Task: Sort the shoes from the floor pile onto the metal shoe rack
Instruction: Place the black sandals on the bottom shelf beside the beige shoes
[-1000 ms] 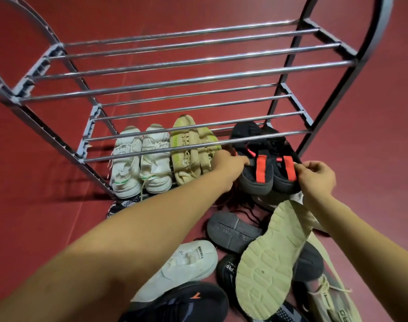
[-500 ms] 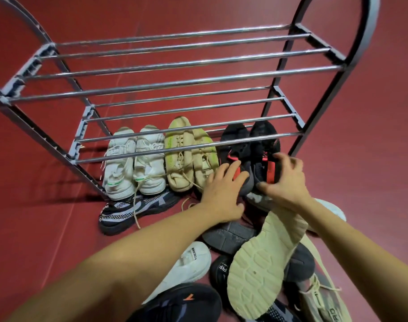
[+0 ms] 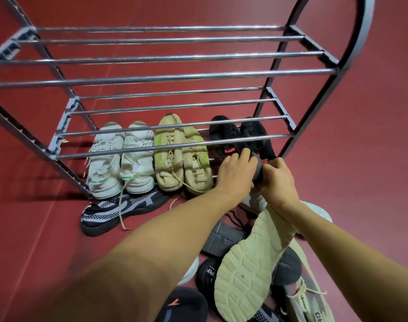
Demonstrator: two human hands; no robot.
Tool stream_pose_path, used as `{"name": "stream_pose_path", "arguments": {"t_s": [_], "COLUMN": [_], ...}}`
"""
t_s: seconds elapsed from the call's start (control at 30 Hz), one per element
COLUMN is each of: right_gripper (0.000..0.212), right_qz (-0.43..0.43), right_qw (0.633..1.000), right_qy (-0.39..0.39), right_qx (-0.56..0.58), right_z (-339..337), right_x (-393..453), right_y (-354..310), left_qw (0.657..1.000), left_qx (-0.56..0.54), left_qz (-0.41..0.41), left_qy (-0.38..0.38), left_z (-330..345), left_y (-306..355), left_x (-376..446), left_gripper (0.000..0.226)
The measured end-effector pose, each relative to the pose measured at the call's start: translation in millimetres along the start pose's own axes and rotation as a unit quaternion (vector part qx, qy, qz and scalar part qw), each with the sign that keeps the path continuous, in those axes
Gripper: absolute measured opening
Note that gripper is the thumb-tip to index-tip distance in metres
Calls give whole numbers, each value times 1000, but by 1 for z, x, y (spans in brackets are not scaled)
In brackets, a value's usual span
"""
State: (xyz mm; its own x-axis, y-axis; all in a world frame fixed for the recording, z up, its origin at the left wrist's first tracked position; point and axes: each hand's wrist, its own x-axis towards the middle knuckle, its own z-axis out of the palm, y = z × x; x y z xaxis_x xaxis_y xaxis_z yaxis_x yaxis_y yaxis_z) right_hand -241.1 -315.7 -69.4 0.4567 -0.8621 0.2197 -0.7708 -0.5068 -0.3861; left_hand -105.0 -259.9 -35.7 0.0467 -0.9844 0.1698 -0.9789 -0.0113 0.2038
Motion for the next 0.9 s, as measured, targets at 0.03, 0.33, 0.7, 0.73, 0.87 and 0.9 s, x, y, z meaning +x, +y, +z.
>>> {"name": "stream_pose_path", "arguments": {"t_s": [0.03,0.33,0.7,0.73,0.87,0.9], "right_gripper": [28,41,55,46,39,39], "right_qz": [6,-7,89,86,76,79], "right_qw": [1000,998,990,991,996,996], "right_qy": [2,41,-108,-99,-37,-22], "right_qx": [5,44,-22,-14,12,19], "right_z": [-1,0,11,10,6,4], "right_x": [1,1,15,16,15,16], "right_y": [1,-5,-12,-13,-18,-20], "left_qw": [1000,998,995,996,995,995], "left_qx": [2,-34,7,12,28,31], "left_qz": [-4,-42,-84,-80,-78,-78], "left_qy": [2,-16,-47,-45,-58,-61], "left_z": [2,-4,-5,-3,0,3], "left_y": [4,1,-22,-22,-29,-30], "left_x": [1,-5,4,3,2,1], "left_gripper": [54,52,45,44,38,38]}}
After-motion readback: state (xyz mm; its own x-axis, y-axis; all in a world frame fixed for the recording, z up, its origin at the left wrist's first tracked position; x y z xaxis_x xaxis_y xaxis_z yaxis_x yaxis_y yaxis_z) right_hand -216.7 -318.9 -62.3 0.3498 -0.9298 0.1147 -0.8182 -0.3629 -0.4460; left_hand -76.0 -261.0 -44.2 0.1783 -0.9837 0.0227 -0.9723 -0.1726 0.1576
